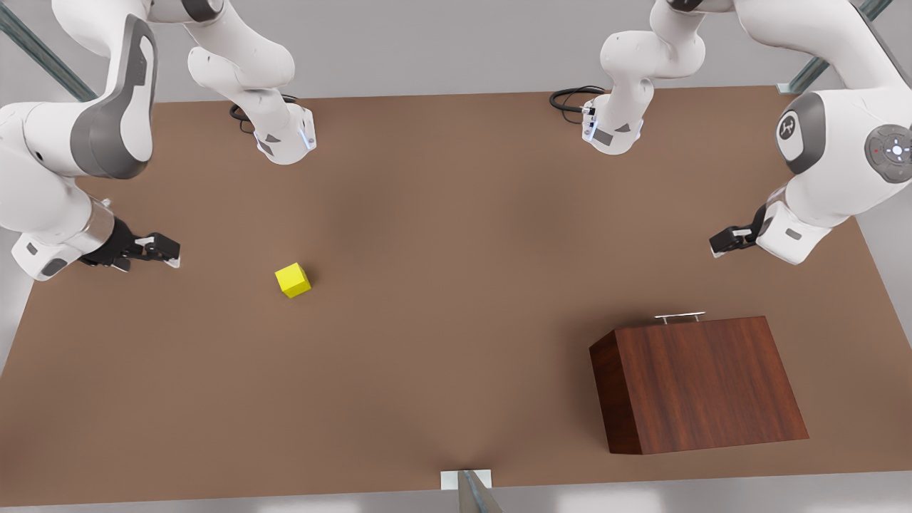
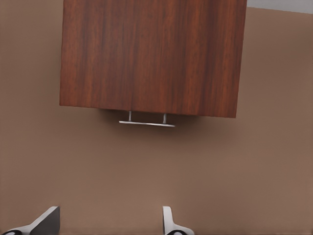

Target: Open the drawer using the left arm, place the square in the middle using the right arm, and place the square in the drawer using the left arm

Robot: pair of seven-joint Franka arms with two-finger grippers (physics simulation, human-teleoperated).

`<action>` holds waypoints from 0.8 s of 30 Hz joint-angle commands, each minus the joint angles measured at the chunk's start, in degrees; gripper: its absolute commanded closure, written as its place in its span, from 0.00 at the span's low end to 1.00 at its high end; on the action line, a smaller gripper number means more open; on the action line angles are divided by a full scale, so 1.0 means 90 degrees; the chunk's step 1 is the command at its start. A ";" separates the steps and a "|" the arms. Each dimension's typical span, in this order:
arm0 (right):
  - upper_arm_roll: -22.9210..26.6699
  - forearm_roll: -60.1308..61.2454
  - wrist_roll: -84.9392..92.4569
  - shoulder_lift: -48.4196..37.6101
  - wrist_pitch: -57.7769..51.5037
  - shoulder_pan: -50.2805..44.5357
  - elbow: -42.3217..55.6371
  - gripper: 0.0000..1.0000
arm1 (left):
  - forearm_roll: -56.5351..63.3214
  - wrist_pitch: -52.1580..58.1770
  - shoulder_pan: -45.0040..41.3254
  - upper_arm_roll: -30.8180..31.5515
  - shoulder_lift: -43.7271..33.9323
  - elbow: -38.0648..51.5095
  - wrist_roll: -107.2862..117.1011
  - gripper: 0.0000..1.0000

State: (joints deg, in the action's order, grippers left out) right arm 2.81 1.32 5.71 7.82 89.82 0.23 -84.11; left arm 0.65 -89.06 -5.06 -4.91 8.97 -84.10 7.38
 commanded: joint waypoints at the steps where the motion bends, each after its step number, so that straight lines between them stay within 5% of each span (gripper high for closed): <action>1: 0.0000 0.0010 0.0000 0.0000 0.0000 -0.0016 0.0000 0.00 | -0.0004 0.0022 -0.0004 -0.0001 0.0009 -0.0002 0.0010 0.00; 3: 0.0000 0.0010 0.0000 0.0039 0.0000 -0.0016 0.0059 0.00 | 0.0025 0.0638 0.0005 -0.0079 -0.0030 -0.0528 0.0418 0.00; 4: 0.0010 0.0000 0.0019 0.0127 0.0000 -0.0016 0.0098 0.00 | 0.0015 -0.0025 0.0005 -0.0089 -0.0088 -0.1182 0.3109 0.00; 8: -0.0010 0.0010 -0.0039 0.1533 -0.0127 -0.0016 0.0313 0.00 | 0.0025 -0.4732 0.0005 -0.0099 -0.0791 -0.4298 0.7725 0.00; 14: -0.0068 0.0010 -0.0467 0.1466 -0.0088 -0.0133 0.0215 0.00 | 0.0045 -0.5788 0.0162 -0.0177 -0.0460 -0.4767 0.7637 0.00; 24: -0.0078 0.0068 -0.7126 0.0977 -0.0273 -0.1041 -0.0381 0.00 | 0.0055 -0.7379 0.0172 -0.0177 -0.0352 -0.5460 0.7725 0.00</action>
State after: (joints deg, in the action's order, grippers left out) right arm 2.00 1.93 -59.41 16.47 87.96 -9.95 -87.85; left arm 1.11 -156.53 -3.47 -6.50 5.85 -133.68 76.87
